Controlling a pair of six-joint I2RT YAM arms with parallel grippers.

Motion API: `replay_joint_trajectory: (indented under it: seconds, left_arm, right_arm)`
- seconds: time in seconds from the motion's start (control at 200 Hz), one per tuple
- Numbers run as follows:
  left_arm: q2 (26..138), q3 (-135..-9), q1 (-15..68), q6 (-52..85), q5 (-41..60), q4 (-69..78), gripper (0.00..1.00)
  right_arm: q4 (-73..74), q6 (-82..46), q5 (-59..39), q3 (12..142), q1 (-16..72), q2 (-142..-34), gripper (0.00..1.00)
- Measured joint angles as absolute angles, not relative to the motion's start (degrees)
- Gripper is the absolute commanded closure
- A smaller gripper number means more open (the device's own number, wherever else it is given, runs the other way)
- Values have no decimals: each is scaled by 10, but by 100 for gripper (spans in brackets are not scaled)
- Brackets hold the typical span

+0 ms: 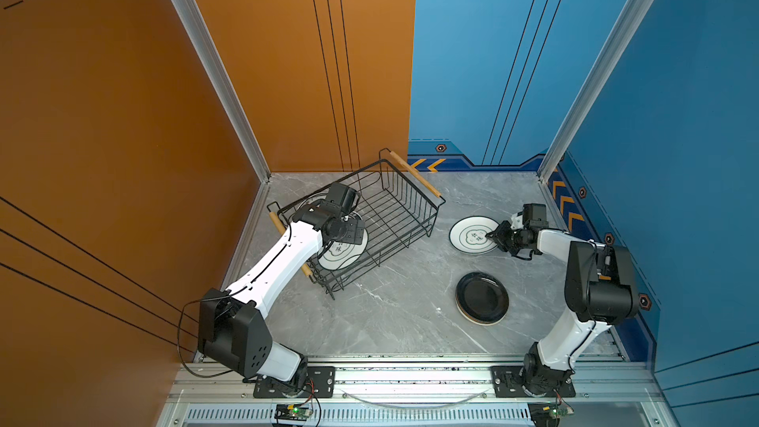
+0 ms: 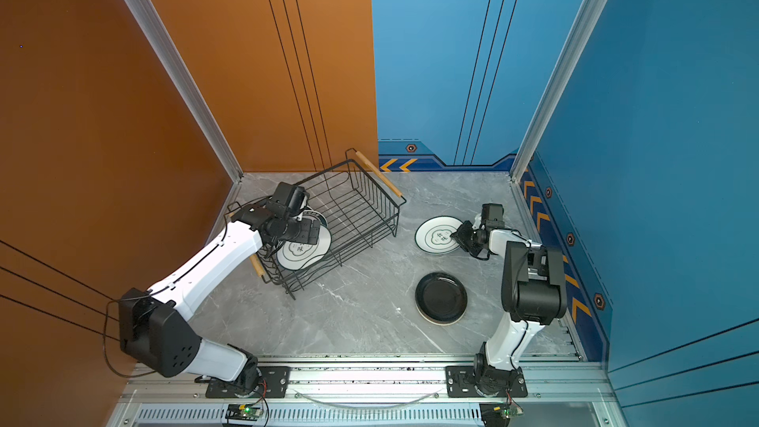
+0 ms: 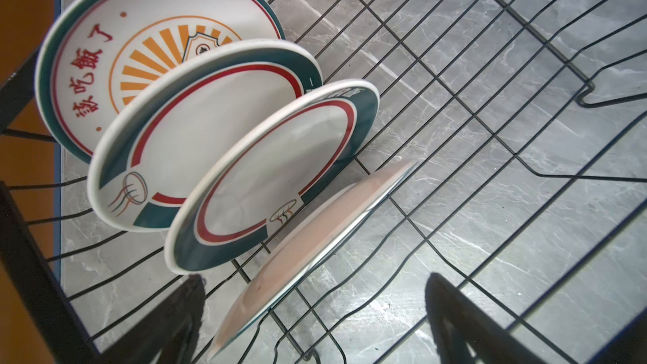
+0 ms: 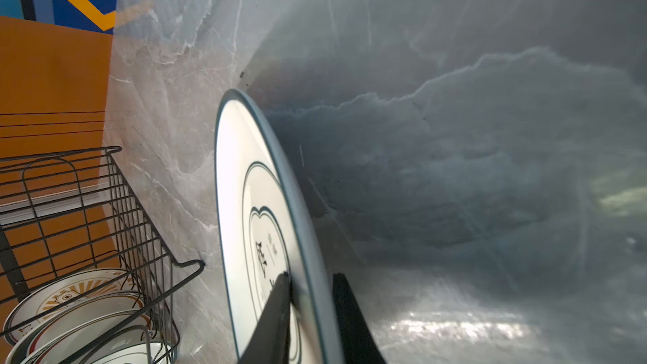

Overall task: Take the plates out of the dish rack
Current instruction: 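Lower the white plate onto the table with the right gripper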

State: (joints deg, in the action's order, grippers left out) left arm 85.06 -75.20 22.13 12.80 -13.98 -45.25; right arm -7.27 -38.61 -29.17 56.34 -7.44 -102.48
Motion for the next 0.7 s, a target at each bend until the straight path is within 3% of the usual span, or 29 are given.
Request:
replay_joint_trajectory:
  seconds: [0.335, 0.661, 0.696]
  left_arm:
    - [880, -751, 219, 113, -144, -453, 3]
    - [922, -751, 215, 102, -153, -453, 13]
    - [924, -751, 214, 101, -153, -452, 20]
  right_arm:
    - [-67, -385, -300, 557, -74, -1046, 66]
    - [-54, -384, -314, 556, -74, -1046, 51]
    - [-53, -384, -315, 556, -74, -1046, 48]
